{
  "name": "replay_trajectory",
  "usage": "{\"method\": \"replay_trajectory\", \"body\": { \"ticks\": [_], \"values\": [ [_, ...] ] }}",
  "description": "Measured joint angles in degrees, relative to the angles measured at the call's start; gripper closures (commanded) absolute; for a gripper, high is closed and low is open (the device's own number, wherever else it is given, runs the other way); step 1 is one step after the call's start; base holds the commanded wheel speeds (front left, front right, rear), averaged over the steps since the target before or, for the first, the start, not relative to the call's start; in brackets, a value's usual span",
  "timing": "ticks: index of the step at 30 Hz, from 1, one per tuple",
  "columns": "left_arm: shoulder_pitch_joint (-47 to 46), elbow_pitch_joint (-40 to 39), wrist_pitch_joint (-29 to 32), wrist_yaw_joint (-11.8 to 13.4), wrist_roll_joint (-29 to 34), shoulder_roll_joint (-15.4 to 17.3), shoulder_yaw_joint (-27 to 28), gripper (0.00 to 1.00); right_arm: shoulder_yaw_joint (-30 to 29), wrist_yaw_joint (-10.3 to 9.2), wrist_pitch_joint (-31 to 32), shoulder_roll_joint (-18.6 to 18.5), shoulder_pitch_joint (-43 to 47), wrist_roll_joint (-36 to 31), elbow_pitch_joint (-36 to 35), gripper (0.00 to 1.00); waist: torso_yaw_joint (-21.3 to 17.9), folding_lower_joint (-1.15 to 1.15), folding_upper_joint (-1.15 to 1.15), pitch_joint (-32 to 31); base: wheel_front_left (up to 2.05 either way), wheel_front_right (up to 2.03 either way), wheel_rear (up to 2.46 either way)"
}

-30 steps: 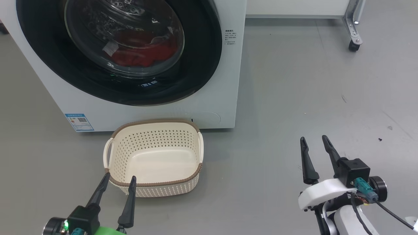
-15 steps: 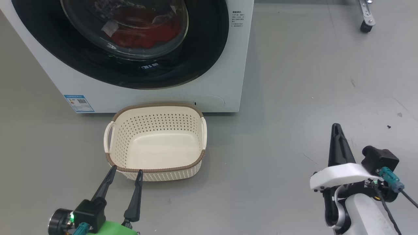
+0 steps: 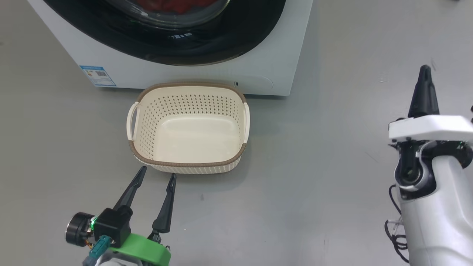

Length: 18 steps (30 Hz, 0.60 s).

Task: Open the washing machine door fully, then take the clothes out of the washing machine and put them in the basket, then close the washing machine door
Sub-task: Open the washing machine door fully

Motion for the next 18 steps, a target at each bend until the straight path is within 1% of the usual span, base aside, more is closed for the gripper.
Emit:
{"method": "replay_trajectory", "body": {
  "ticks": [3, 4, 6, 10, 13, 18],
  "values": [
    [-1.26, -0.22, -0.10, -0.02, -0.41, -0.05, -0.86, 0.00, -1.93, 0.11, 1.58, -0.08, -3.33, 2.24, -0.31, 1.00, 0.98, 0.00, 0.00, 1.71, 0.00, 0.00, 0.00],
    [-1.98, -0.44, -0.15, -0.05, -0.70, -0.07, -0.92, 0.00, -2.42, 0.44, 3.11, -0.16, -5.85, 2.88, -0.45, 1.00, 1.64, 0.00, 0.00, 2.86, 0.00, 0.00, 0.00],
    [-2.22, -0.45, -0.15, -0.05, -0.92, -0.08, -0.94, 0.00, -2.44, 0.44, 4.07, -0.24, -7.28, 3.20, -0.48, 1.00, 1.95, 0.00, 0.00, 3.43, 0.00, 0.00, 0.00],
    [-3.27, -0.49, -0.15, -0.07, -1.03, -0.10, -1.44, 0.00, -2.87, 0.33, 7.49, -1.33, -13.34, 4.56, -0.64, 1.00, 3.16, 0.00, 0.00, 5.79, 0.00, 0.00, 0.00],
    [-4.39, -0.51, -0.15, -0.07, -1.87, -0.12, -2.12, 0.00, -3.53, -0.20, 10.02, -2.22, -17.05, 5.95, -0.40, 1.00, 4.06, 0.00, 0.00, 7.52, 0.00, 0.00, 0.00],
    [-6.77, -0.89, -0.15, -0.08, -4.20, -0.24, -3.24, 0.00, -4.52, -1.71, 14.44, -4.53, -21.66, 7.45, 0.91, 1.00, 5.89, 0.00, 0.00, 10.09, 0.00, 0.00, 0.00]
  ]
}}
